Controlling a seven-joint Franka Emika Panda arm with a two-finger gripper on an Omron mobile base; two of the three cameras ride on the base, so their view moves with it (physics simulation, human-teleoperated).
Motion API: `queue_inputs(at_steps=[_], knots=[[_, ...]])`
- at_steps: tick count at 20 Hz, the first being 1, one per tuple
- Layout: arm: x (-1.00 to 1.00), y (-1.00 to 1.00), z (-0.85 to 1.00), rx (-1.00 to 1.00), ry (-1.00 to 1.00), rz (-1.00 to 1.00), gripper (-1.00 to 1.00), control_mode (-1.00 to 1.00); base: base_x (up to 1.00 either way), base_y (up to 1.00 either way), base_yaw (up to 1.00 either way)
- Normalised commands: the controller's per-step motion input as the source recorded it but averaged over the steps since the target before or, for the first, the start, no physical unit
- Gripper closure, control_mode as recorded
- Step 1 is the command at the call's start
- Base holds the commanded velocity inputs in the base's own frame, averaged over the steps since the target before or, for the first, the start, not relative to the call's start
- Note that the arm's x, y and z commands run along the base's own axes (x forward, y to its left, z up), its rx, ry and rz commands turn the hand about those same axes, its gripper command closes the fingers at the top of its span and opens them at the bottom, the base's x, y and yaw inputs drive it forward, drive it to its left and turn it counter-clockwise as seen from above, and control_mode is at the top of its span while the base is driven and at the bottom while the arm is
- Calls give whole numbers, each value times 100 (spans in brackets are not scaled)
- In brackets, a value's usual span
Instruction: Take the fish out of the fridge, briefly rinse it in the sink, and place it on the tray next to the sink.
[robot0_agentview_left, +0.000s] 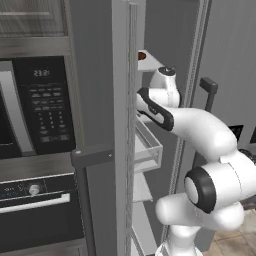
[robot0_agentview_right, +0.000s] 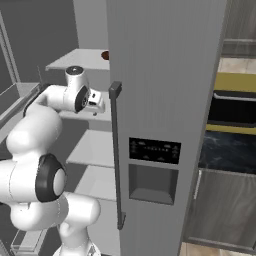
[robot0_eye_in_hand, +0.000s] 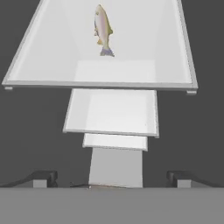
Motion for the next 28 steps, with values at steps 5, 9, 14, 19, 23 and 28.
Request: queue_inputs(at_steps=[5,9,14,19,23,28], knots=[[28,0,-17,-3,-1,0,-100,-100,0,0,0],[37,8,-16,-1,-6,0,-100,-100,0,0,0],[51,12,-1,0,-5,0,-100,-100,0,0,0],[66,25,0,0,0,0,-100,-100,0,0,0],[70,28,-2,0,0,0,-100,-100,0,0,0],[52,6,-22,0,0,0,-100,-100,0,0,0]])
